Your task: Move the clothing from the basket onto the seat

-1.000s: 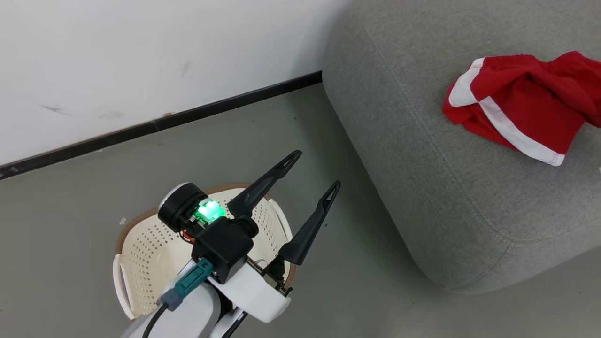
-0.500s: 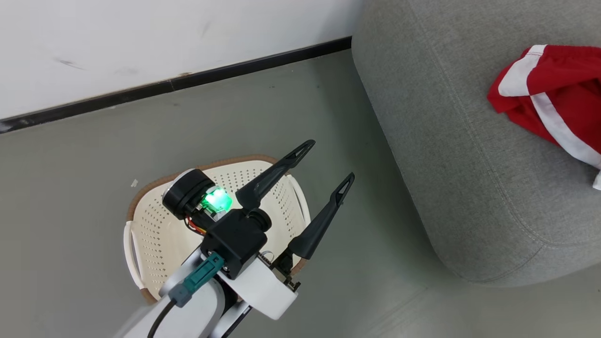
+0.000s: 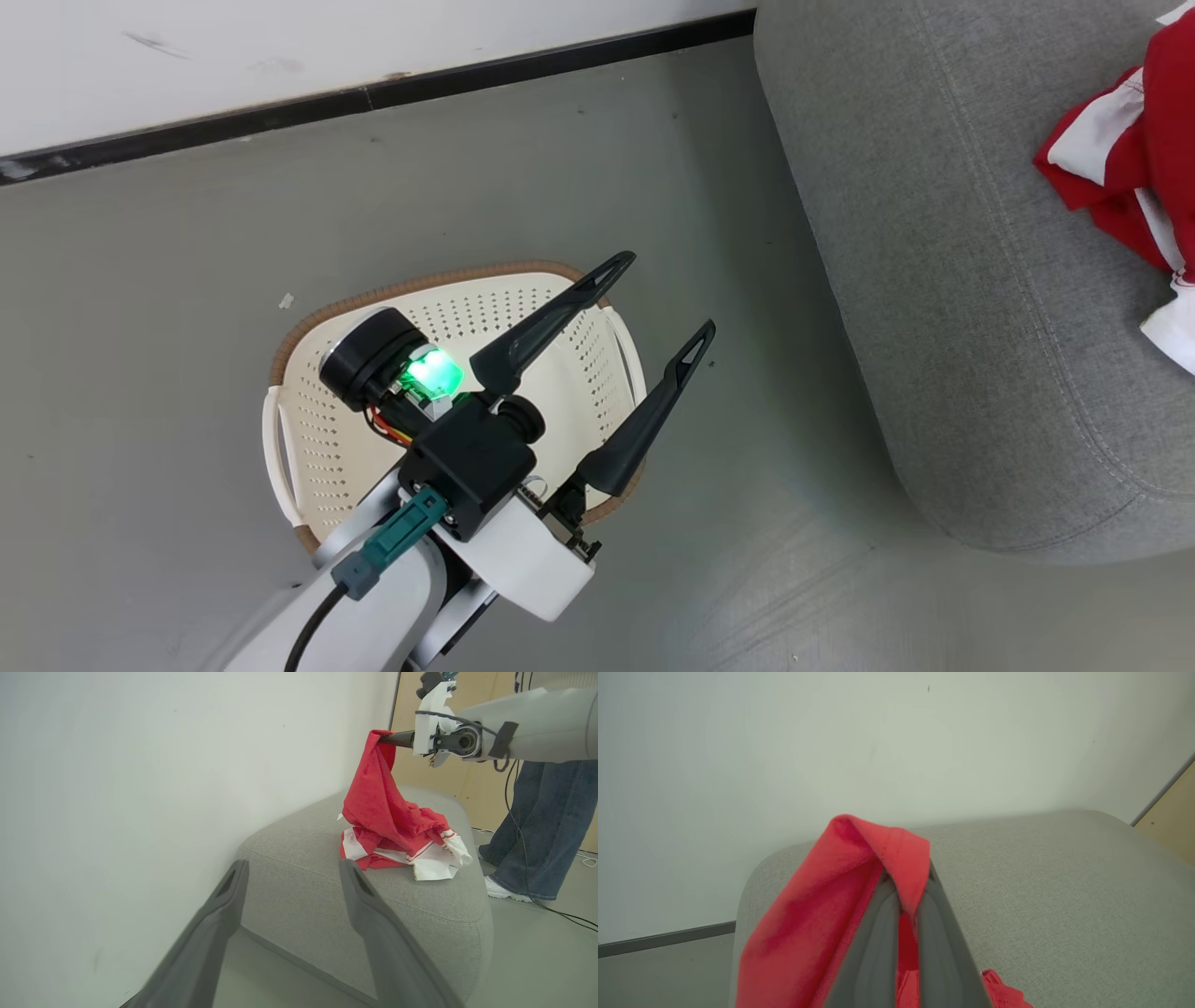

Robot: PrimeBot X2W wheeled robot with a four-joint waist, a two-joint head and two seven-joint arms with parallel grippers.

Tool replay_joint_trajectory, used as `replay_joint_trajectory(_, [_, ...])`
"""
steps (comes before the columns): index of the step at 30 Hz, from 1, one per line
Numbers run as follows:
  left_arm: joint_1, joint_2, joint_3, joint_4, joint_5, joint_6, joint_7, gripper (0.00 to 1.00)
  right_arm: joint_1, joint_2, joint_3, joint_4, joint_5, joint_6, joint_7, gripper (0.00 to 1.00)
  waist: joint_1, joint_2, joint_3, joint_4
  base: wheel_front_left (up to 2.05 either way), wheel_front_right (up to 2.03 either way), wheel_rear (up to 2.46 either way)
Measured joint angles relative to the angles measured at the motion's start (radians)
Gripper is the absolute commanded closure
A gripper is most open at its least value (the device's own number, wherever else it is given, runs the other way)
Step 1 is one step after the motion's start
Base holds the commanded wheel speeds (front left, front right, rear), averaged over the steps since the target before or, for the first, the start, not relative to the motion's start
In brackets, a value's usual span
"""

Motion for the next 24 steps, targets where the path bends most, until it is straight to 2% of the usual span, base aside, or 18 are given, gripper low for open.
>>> replay_joint_trajectory(6, [-0.015, 0.000, 0.000, 0.000, 0.000, -0.007, 0.000, 0.00, 0.022, 0.012, -0.028, 0.050, -0.015, 0.000, -0.011, 1.00, 0.0000, 0.0000, 0.026, 0.014, 0.00, 0.00, 0.00])
replay_joint_trajectory(14, [-0.028, 0.012, 0.010, 0.016, 0.007, -0.009, -0.001, 0.00, 0.060, 0.083, -0.051, 0.099, -0.014, 0.000, -0.024, 0.98, 0.0000, 0.0000, 0.049, 0.013, 0.00, 0.00, 0.00])
replay_joint_trajectory(18, [-0.028, 0.018, 0.013, 0.034, 0.007, -0.009, -0.002, 0.00, 0.085, 0.103, -0.052, 0.119, -0.008, 0.000, -0.024, 0.71, 0.0000, 0.0000, 0.047, 0.003, 0.00, 0.00, 0.00])
replay_joint_trajectory(19, [-0.028, 0.018, 0.013, 0.036, 0.007, -0.009, -0.002, 0.00, 0.089, 0.104, -0.055, 0.124, -0.005, 0.000, -0.024, 0.56, 0.0000, 0.0000, 0.046, 0.000, 0.00, 0.00, 0.00])
replay_joint_trajectory(20, [-0.028, 0.019, 0.013, 0.038, 0.006, -0.009, -0.002, 0.00, 0.093, 0.104, -0.055, 0.125, -0.003, 0.000, -0.025, 0.32, 0.0000, 0.0000, 0.045, -0.002, 0.00, 0.00, 0.00])
replay_joint_trajectory(21, [-0.028, 0.019, 0.013, 0.040, 0.006, -0.010, -0.002, 0.00, 0.098, 0.104, -0.057, 0.125, -0.001, 0.000, -0.026, 0.14, 0.0000, 0.0000, 0.043, -0.005, 0.00, 0.00, 0.00])
replay_joint_trajectory(22, [-0.028, 0.019, 0.013, 0.041, 0.006, -0.014, -0.002, 0.00, 0.100, 0.104, -0.057, 0.126, -0.001, 0.000, -0.032, 0.00, 0.0000, 0.0000, 0.042, -0.008, 0.00, 0.00, 0.00])
replay_joint_trajectory(24, [-0.028, 0.019, 0.013, 0.043, 0.006, -0.016, -0.003, 0.00, 0.103, 0.104, -0.060, 0.127, 0.001, 0.000, -0.034, 0.00, 0.0000, 0.0000, 0.039, -0.015, 0.00, 0.00, 0.00])
